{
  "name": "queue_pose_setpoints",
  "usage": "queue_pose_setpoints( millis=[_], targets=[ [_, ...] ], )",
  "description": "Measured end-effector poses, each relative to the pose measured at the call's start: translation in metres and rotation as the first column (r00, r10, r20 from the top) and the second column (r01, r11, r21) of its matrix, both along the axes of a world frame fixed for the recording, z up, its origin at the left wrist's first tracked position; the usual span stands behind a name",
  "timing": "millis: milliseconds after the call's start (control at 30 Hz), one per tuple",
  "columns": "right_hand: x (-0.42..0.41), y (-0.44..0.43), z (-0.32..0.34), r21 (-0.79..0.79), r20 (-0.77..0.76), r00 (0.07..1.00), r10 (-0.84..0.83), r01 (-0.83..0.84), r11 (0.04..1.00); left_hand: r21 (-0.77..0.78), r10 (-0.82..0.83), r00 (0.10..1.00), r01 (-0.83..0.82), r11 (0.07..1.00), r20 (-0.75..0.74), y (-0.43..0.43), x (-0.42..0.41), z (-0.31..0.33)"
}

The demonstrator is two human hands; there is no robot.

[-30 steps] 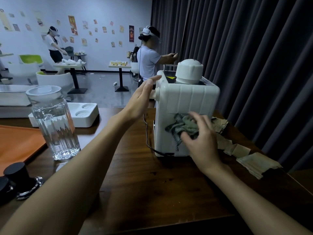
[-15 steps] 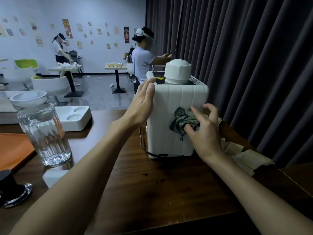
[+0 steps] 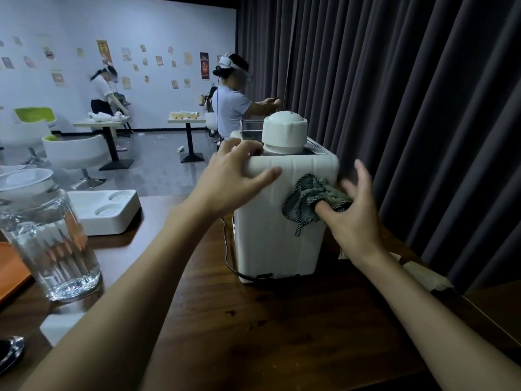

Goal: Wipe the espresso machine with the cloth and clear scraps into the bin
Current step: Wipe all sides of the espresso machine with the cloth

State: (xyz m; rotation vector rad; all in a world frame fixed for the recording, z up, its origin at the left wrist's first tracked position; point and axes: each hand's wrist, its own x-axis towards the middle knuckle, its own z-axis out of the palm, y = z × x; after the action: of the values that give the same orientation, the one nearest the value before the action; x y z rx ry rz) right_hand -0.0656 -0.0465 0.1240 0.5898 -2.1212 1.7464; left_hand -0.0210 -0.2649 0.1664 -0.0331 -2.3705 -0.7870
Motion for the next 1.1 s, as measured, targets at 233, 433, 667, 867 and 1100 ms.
queue_pose_setpoints(
  millis=[233,433,667,867,1100],
  targets=[
    [0.007,0.000,0.013,0.075,0.009,0.998,0.063,-0.063,0.995,0.077,-0.093,0.995,0.096,0.992,-0.045,-0.031,0.000,0.002],
    [0.026,-0.008,0.010,0.050,-0.039,0.992,0.119,-0.117,0.992,0.052,-0.171,0.984,0.169,0.984,0.039,-0.046,0.012,0.019],
    [-0.018,0.019,0.031,-0.143,0.025,0.975,0.219,-0.214,0.966,0.080,0.189,0.982,-0.187,0.979,-0.018,0.005,0.028,0.006],
    [-0.088,0.004,0.048,-0.200,0.041,0.983,0.178,-0.166,0.966,0.060,0.475,0.878,-0.472,0.879,-0.058,0.075,0.024,0.008],
    [-0.145,-0.023,0.072,-0.136,0.084,0.929,0.360,-0.347,0.928,0.079,0.509,0.860,-0.509,0.857,0.014,0.105,0.009,-0.006]
  ],
)
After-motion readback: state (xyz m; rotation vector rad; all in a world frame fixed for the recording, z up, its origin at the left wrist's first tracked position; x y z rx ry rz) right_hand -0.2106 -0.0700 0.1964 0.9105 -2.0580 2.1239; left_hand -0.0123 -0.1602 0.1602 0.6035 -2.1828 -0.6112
